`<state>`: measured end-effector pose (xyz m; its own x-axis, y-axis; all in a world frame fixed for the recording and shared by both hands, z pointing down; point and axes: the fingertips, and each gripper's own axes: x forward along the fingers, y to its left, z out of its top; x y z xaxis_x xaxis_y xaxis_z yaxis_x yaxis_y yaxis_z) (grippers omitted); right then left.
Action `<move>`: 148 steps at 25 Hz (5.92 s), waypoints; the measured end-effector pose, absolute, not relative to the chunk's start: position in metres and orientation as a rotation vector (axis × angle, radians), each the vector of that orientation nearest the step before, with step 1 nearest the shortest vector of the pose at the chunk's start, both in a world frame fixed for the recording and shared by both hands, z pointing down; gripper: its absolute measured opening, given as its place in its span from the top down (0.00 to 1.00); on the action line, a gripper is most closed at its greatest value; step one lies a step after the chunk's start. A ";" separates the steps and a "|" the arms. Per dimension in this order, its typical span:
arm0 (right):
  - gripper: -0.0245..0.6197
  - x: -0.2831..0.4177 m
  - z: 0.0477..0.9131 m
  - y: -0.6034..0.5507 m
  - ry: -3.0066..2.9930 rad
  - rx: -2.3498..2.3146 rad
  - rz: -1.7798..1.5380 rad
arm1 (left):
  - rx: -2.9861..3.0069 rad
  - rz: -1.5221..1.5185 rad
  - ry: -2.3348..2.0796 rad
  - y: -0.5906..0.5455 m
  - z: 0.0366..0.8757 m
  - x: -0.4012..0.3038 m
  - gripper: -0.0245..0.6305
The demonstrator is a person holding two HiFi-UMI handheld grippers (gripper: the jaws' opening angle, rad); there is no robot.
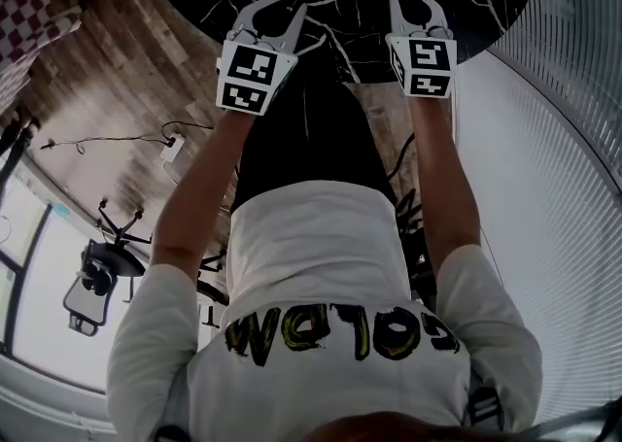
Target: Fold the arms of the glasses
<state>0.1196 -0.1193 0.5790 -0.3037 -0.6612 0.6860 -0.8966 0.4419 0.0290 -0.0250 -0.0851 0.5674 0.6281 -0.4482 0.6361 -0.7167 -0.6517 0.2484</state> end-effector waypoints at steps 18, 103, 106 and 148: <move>0.96 0.105 0.600 -0.101 -2.070 1.246 0.525 | 2.336 0.702 -0.951 -0.086 0.570 -0.023 0.95; 0.54 0.072 0.592 -0.044 -2.035 1.235 0.400 | 2.322 0.674 -0.797 -0.069 0.568 -0.001 0.96; 0.54 0.074 0.592 -0.051 -2.036 1.244 0.385 | 2.318 0.672 -0.789 -0.067 0.569 0.001 0.96; 0.55 0.086 0.608 -0.054 -1.981 1.254 0.466 | 2.342 0.693 -0.520 -0.021 0.571 0.038 0.89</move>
<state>0.0856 -0.0542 0.6084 -0.2548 -0.6191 0.7428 -0.8854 0.4581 0.0781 0.0378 -0.0209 0.5711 0.7834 -0.1848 0.5934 -0.5184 -0.7210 0.4598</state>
